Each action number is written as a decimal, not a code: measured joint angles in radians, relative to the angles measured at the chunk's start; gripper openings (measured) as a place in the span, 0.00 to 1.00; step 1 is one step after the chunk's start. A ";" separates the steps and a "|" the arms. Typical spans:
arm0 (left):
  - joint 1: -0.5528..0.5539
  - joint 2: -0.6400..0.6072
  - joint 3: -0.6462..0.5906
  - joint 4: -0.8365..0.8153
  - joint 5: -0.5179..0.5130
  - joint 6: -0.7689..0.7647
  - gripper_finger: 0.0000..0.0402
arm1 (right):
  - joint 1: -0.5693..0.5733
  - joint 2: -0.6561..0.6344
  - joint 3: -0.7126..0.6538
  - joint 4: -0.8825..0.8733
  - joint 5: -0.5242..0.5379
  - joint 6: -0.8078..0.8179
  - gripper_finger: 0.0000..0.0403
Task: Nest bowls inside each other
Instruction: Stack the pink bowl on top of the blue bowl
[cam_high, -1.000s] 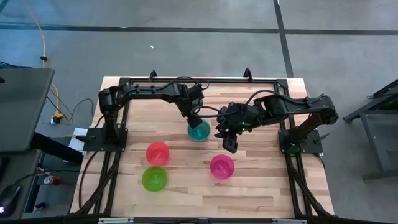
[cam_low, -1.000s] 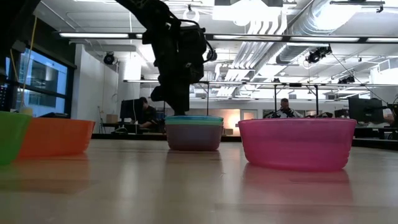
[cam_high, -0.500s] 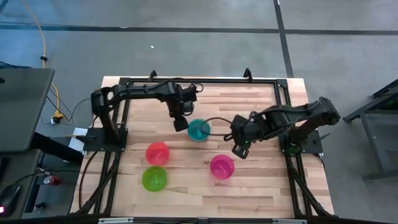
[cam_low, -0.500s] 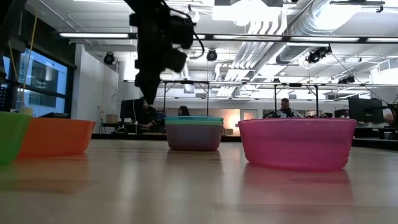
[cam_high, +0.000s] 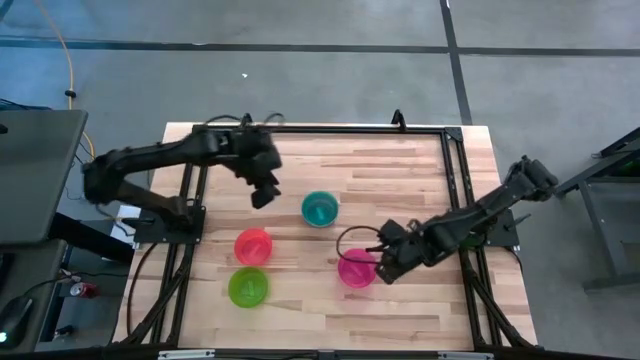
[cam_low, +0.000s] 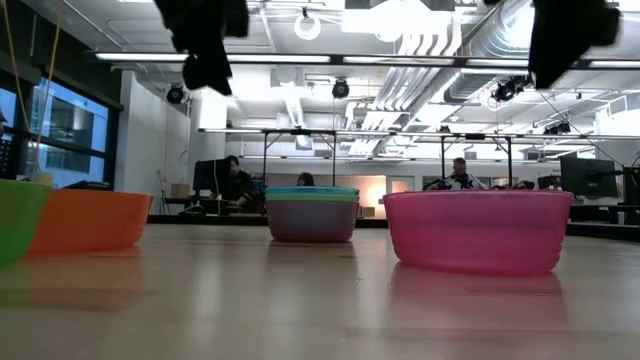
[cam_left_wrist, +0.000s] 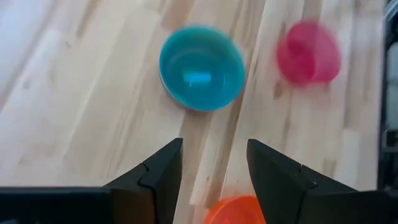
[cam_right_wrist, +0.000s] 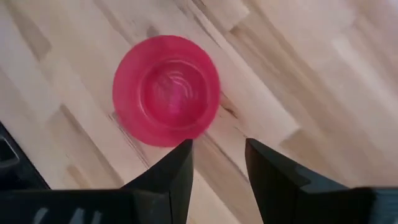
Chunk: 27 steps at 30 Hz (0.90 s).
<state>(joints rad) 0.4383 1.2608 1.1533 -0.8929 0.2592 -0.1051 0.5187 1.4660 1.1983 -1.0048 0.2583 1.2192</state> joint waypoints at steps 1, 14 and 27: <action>0.004 -0.035 -0.013 0.017 0.000 -0.015 0.42 | 0.009 -0.021 -0.045 0.038 0.015 0.041 0.34; 0.027 -0.260 -0.032 0.091 -0.050 -0.103 0.42 | -0.013 -0.165 -0.376 0.390 0.031 0.335 0.34; 0.025 -0.258 -0.032 0.090 -0.062 -0.127 0.42 | -0.123 -0.093 -0.375 0.462 -0.186 0.241 0.34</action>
<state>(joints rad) 0.4637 1.0031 1.1217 -0.8028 0.1974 -0.2325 0.3953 1.3732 0.8230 -0.5428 0.0724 1.4597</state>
